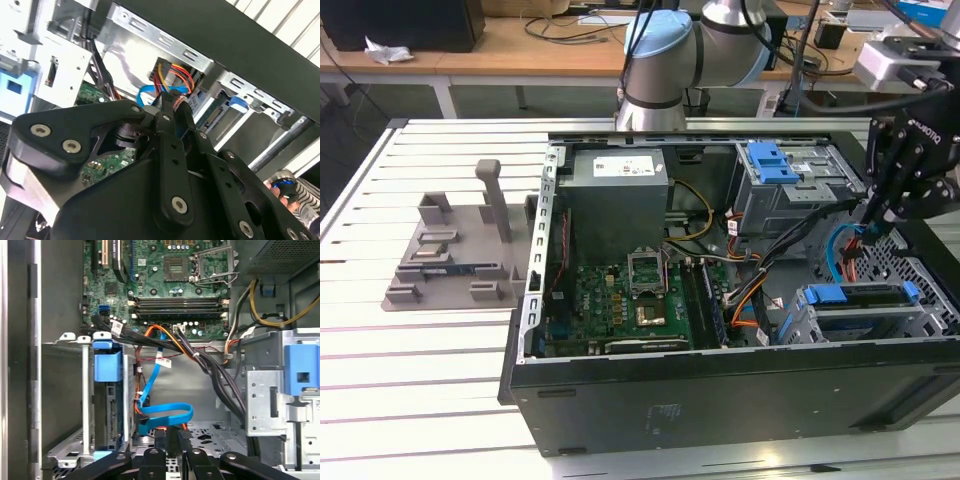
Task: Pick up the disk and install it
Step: 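Insert the first disk wire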
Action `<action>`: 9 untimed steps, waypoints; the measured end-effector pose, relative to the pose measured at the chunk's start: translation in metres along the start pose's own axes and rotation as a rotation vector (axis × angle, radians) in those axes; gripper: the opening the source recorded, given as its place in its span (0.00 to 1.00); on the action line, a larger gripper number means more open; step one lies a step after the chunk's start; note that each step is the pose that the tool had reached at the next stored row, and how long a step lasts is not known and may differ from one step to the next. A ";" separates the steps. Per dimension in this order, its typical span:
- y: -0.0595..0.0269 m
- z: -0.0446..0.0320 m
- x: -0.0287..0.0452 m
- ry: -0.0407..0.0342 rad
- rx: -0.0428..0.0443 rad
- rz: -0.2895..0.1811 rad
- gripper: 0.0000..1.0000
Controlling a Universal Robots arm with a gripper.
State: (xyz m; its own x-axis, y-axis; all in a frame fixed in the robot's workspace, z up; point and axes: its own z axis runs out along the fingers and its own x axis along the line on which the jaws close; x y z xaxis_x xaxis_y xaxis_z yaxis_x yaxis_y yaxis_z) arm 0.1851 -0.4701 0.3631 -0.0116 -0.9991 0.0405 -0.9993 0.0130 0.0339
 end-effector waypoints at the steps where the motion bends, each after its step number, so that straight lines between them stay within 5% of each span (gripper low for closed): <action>1: 0.0001 0.0000 -0.0030 0.0002 0.0000 0.000 0.24; 2: 0.0000 0.0012 -0.0032 0.0239 0.0003 0.001 0.24; 3: 0.0000 0.0021 -0.0032 0.0344 0.0002 0.001 0.24; 9: -0.0002 0.0078 -0.0034 0.0475 -0.0013 0.001 0.24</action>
State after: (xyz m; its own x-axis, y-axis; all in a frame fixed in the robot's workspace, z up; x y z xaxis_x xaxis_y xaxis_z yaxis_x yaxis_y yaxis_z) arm 0.1851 -0.4670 0.3551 -0.0113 -0.9961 0.0879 -0.9993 0.0144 0.0351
